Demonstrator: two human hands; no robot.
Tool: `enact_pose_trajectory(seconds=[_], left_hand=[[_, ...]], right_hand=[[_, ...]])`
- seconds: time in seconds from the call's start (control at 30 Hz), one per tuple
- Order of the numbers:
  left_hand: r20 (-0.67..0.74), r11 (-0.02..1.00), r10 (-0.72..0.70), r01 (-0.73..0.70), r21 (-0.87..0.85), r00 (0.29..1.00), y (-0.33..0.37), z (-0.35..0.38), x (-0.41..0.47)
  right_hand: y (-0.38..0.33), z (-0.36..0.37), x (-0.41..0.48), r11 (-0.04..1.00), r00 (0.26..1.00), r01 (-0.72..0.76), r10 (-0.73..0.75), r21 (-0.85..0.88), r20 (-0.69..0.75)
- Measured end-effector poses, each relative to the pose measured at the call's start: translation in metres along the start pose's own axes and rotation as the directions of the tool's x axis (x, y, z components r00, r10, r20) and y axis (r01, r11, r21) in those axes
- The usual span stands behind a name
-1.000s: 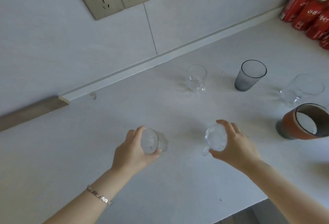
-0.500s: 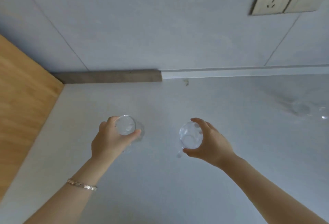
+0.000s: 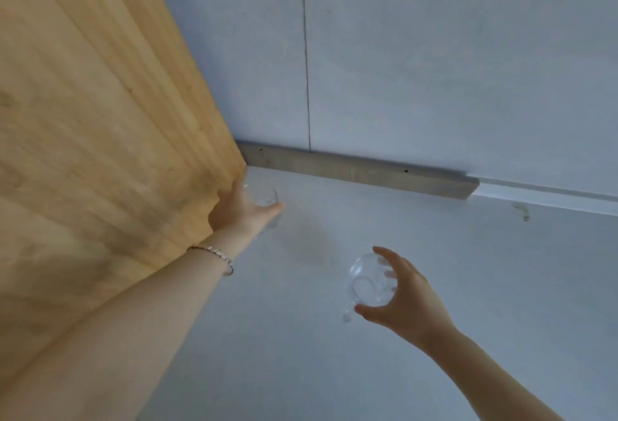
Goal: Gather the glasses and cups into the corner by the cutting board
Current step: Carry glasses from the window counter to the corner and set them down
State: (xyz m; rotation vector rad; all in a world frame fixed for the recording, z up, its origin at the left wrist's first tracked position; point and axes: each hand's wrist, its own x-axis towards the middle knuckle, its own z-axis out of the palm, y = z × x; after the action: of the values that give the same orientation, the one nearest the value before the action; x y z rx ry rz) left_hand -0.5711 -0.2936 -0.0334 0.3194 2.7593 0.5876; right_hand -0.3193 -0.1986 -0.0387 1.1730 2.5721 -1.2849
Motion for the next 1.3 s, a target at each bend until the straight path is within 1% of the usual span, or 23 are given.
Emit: enact_pose_trajectory(seconds=[0.1,0.2,0.33,0.4,0.53,0.63,0.73,0.77,0.87,0.9,0.93,1.03,1.1,1.13,1.17,1.23,1.3], left_hand=[[0.027,1.000,0.004,-0.005,0.028,1.000,0.002,-0.003,0.049],[0.037,0.994,0.072,-0.075,0.083,0.997,0.012,0.000,0.086],[0.038,0.983,0.137,-0.141,0.120,0.990,0.016,0.009,0.114],[0.041,0.980,0.148,-0.152,0.130,0.988,0.015,0.014,0.122],[0.056,0.966,0.192,-0.199,0.165,0.980,0.013,0.016,0.126],[0.026,0.952,0.218,-0.219,0.215,0.975,0.010,0.020,0.127],[0.042,0.897,0.273,-0.270,0.351,0.961,0.003,0.027,0.127],[0.047,0.886,0.288,-0.285,0.365,0.957,0.001,0.027,0.125],[0.030,0.947,0.225,-0.226,0.228,0.974,0.005,0.021,0.113],[0.000,0.937,0.248,-0.239,0.253,0.969,0.007,0.016,0.108],[-0.028,0.905,0.305,-0.281,0.318,0.952,0.008,0.011,0.101],[-0.070,0.784,0.481,-0.392,0.481,0.874,-0.002,0.002,0.083],[0.027,0.686,0.576,-0.501,0.528,0.817,-0.002,-0.004,0.058],[0.105,0.645,0.604,-0.562,0.518,0.790,-0.001,-0.006,0.044],[0.183,0.629,0.603,-0.603,0.491,0.777,0.004,-0.007,0.024],[0.314,0.650,0.528,-0.613,0.449,0.789,0.008,0.007,-0.002],[0.510,0.713,0.398,-0.607,0.351,0.763,0.020,0.021,-0.027]], right_hand=[[-0.024,0.011,0.034,0.999,1.000,0.005,-0.005,-0.032,0.012],[-0.047,0.017,0.076,0.999,1.000,0.018,-0.018,-0.046,0.008],[-0.079,0.025,0.144,1.000,0.999,0.009,-0.010,-0.024,-0.034],[-0.095,0.030,0.175,0.999,1.000,0.023,-0.024,-0.043,-0.011],[-0.119,0.043,0.214,0.995,0.995,0.059,-0.053,-0.080,0.084],[-0.122,0.050,0.224,0.994,0.993,0.047,-0.037,-0.094,0.108],[-0.117,0.048,0.227,0.996,0.994,0.063,-0.057,-0.066,0.089],[-0.115,0.047,0.228,0.995,0.993,0.073,-0.066,-0.071,0.095],[-0.113,0.043,0.225,0.994,0.990,0.076,-0.067,-0.075,0.125],[-0.112,0.041,0.221,0.994,0.989,0.080,-0.070,-0.073,0.128],[-0.110,0.039,0.217,0.993,0.989,0.087,-0.077,-0.079,0.129],[-0.093,0.028,0.194,0.978,0.989,0.104,-0.083,-0.183,0.120],[-0.074,0.016,0.173,0.961,0.987,0.087,-0.047,-0.263,0.152],[-0.063,0.009,0.160,0.956,0.982,0.064,-0.009,-0.286,0.191],[-0.052,0.002,0.147,0.949,0.971,0.037,0.040,-0.312,0.236],[-0.030,-0.014,0.117,0.920,0.936,-0.016,0.152,-0.392,0.317],[-0.007,-0.033,0.088,0.877,0.901,-0.054,0.248,-0.477,0.355]])
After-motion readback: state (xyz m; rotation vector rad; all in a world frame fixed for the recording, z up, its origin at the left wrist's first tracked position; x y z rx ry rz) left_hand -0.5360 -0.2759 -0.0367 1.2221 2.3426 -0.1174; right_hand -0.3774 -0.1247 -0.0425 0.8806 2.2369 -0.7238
